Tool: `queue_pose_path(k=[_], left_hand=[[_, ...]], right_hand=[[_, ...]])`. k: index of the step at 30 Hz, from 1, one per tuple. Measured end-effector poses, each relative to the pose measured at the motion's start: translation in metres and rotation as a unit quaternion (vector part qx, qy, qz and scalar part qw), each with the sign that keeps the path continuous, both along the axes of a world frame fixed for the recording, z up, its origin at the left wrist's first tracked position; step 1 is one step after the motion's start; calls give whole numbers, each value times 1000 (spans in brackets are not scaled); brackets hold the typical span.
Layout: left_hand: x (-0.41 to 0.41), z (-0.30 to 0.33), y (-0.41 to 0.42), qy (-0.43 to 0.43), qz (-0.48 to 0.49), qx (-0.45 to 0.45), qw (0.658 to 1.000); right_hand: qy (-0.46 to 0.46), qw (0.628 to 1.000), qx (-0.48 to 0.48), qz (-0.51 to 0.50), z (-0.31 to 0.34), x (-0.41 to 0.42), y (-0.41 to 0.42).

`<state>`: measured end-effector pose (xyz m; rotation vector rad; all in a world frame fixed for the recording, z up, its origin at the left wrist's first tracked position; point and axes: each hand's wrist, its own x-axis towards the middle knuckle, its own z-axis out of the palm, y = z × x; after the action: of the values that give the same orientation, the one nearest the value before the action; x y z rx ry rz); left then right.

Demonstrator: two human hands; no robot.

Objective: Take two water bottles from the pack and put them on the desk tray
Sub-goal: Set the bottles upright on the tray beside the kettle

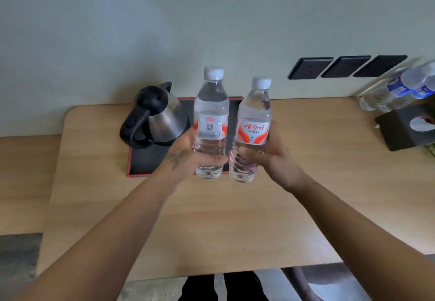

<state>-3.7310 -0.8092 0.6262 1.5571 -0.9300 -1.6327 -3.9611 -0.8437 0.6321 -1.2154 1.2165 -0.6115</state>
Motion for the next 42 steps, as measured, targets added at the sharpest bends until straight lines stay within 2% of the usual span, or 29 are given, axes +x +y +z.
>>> queue_pose_path(k=[8,15,28,34,42], left_hand=[[-7,-43,-109,-86,49,-30,995],[-4,-96,-150,-141,82,-41,986],[-13,-150,-174,-207,67,-93,972],[-18,-159,-180,-223,66,-106,967],[-18,-151,-169,-222,45,-123,966]], right_hand=[[102,989,-95,53,-36,17,-117],[153,975,-128,99,-81,29,-170],[157,974,-144,84,-133,17,-186],[159,974,-147,61,-134,12,-184],[212,964,-141,78,-130,11,-180]])
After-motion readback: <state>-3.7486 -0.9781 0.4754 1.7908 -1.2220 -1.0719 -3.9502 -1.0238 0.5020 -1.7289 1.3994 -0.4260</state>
